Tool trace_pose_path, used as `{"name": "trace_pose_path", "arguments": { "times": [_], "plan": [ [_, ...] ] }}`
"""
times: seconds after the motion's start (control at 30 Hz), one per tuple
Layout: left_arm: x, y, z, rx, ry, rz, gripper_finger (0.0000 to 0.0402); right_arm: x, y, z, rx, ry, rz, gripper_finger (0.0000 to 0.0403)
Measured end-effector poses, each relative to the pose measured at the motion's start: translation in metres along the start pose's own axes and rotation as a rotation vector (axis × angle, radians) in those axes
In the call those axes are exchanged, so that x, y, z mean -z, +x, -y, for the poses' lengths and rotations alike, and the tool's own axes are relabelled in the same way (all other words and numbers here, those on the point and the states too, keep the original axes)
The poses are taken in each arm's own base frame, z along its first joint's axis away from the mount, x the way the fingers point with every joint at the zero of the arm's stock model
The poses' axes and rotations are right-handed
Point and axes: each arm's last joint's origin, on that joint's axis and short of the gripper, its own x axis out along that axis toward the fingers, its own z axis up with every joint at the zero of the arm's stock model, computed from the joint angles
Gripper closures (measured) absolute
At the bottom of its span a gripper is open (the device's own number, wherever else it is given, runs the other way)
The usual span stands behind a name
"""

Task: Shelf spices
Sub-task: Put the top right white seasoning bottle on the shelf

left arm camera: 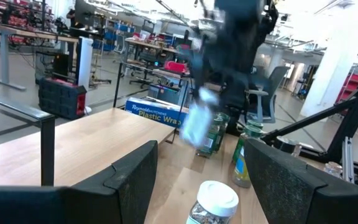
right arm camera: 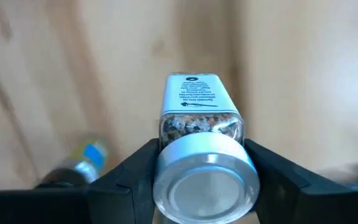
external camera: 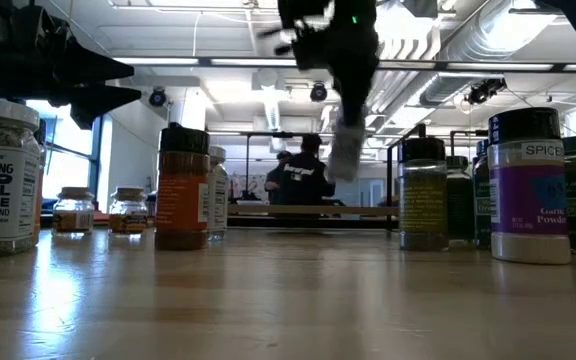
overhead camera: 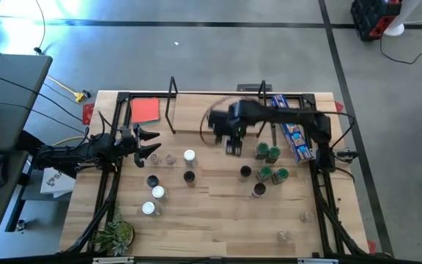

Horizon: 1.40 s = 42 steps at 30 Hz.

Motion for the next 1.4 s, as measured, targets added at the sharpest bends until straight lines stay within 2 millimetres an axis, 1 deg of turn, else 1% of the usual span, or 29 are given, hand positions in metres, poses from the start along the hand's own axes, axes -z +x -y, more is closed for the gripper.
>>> {"name": "trace_pose_path", "arguments": {
  "times": [0.03,0.1,0.2,0.27,0.3,0.4,0.47,0.53,0.63,0.7,0.73,0.87,1.03,1.17,1.2,1.33,1.4],
  "plan": [
    [0.0,0.0,0.0,0.0,0.0,0.0,0.0165,-0.001,-0.012,0.012,0.021,0.018,0.017,0.0215],
    [0.0,0.0,0.0,0.0,0.0,0.001,0.0165,-0.003,-0.029,0.039,0.052,0.055,0.039,0.0215],
    [-0.001,0.0,0.0,0.001,-0.002,0.007,0.0165,-0.009,-0.035,0.081,0.062,0.106,0.099,0.0215],
    [-0.001,0.0,0.0,0.001,-0.002,0.008,0.0165,-0.012,-0.028,0.106,0.073,0.102,0.101,0.0215],
    [-0.001,0.0,0.0,0.001,-0.001,0.007,0.0165,-0.009,-0.021,0.118,0.083,0.095,0.078,0.0215],
    [-0.001,0.0,0.0,0.002,-0.002,0.008,0.0165,0.0,0.009,0.153,0.087,0.088,-0.063,0.0215],
    [-0.001,0.0,0.0,0.001,-0.001,0.007,0.0165,-0.001,0.026,0.172,0.099,0.108,-0.083,0.0215],
    [-0.001,0.0,0.0,0.0,-0.001,0.008,0.0165,0.001,0.037,0.186,0.099,0.104,-0.095,0.0215],
    [-0.002,0.0,0.0,0.002,-0.004,0.024,0.0165,0.002,0.053,0.196,0.071,0.071,-0.145,0.0215],
    [-0.003,0.0,0.0,0.003,-0.006,0.027,0.0165,0.0,0.066,0.198,0.053,0.049,-0.169,0.0215],
    [-0.003,0.0,0.0,0.003,-0.006,0.029,0.0165,-0.002,0.069,0.198,0.048,0.033,-0.17,0.0215],
    [-0.003,0.0,0.001,0.003,-0.007,0.032,0.0165,-0.005,0.074,0.195,0.009,-0.041,-0.166,0.0215],
    [-0.003,0.0,0.001,0.006,-0.007,0.033,0.0165,-0.007,0.075,0.194,0.004,-0.113,-0.155,0.0215],
    [-0.003,0.0,0.001,0.005,-0.007,0.031,0.0165,-0.007,0.075,0.194,0.0,-0.123,-0.15,0.0215],
    [-0.003,0.0,0.001,0.007,-0.007,0.031,0.0165,-0.007,0.075,0.194,0.0,-0.129,-0.15,0.0212],
    [-0.003,0.0,0.001,0.007,-0.007,0.031,0.0165,-0.009,0.08,0.194,-0.005,-0.149,-0.138,0.0155],
    [-0.003,0.0,0.001,0.007,-0.007,0.031,0.0165,-0.01,0.081,0.193,-0.009,-0.171,-0.143,0.0137]
  ]
}}
